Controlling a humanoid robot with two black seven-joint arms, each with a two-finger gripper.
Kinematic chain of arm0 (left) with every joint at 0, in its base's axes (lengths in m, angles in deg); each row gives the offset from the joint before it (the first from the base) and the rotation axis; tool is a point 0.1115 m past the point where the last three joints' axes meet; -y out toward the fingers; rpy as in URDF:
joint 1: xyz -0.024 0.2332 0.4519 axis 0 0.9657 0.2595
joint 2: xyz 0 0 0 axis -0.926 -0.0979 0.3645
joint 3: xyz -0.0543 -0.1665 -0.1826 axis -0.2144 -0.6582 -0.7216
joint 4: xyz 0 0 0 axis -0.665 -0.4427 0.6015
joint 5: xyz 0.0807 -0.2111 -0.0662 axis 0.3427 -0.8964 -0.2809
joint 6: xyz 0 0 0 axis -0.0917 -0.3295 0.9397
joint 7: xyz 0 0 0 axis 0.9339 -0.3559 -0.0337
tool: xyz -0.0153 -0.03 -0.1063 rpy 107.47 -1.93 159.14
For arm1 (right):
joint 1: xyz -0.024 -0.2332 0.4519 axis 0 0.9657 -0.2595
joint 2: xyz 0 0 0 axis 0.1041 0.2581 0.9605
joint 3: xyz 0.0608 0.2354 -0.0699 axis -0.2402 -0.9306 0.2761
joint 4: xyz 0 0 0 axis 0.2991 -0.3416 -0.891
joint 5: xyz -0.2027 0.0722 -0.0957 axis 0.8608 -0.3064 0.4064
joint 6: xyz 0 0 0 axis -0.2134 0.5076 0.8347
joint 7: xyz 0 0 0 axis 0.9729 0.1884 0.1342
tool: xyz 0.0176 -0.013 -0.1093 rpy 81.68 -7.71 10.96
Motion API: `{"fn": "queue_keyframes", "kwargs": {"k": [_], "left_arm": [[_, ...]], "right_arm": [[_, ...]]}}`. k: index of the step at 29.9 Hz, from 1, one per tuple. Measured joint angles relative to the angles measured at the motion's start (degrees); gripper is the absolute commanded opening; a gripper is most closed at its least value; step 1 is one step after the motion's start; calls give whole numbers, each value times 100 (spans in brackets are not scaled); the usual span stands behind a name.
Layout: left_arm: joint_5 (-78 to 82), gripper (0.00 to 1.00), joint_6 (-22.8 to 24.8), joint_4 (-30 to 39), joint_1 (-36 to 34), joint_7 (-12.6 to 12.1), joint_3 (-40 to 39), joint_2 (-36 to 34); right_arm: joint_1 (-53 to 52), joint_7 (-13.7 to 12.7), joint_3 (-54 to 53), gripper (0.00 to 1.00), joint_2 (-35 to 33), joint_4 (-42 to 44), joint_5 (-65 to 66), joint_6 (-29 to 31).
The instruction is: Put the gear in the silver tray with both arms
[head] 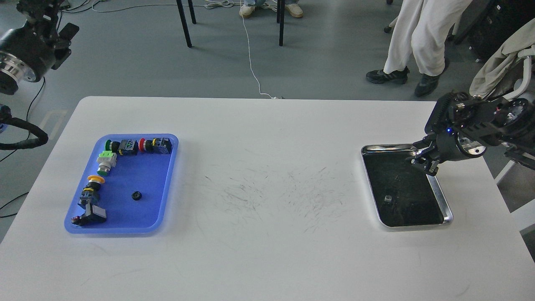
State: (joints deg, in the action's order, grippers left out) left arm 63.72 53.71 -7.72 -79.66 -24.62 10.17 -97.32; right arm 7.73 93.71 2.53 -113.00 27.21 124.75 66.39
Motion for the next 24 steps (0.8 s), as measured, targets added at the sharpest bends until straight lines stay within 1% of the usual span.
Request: {"fn": "queue_keyframes", "kwargs": {"k": [3,4,6,8,10,13,16,24], "left_arm": [[0,94,0,-12,0,0,-5,0],[0,94,0,-19,0,0,-6,0],[0,94,0,-22,0,0,-8,1],[0,94,0,-26,8,0,-8,1],[-1,94,3,-17,9,0,-9,2],[-37,94,14,17,9,0,-17,-50],[-73,96,16,25,9,0,-18,-89],[-84,98,9,30,9,0,-5,-120]], "right_arm": [[0,0,-95,65,9,13,-12,1],[0,0,-210,70,9,23,-33,1],[14,0,-484,76,9,19,-145,1],[35,0,-815,83,9,23,-423,7],[52,0,-1231,87,3,55,-1001,16],[138,0,-1609,88,-33,144,-2214,86],[245,-1,-1722,88,-74,253,-3081,67],[524,-1,-2175,88,-276,465,-4200,-301]]}}
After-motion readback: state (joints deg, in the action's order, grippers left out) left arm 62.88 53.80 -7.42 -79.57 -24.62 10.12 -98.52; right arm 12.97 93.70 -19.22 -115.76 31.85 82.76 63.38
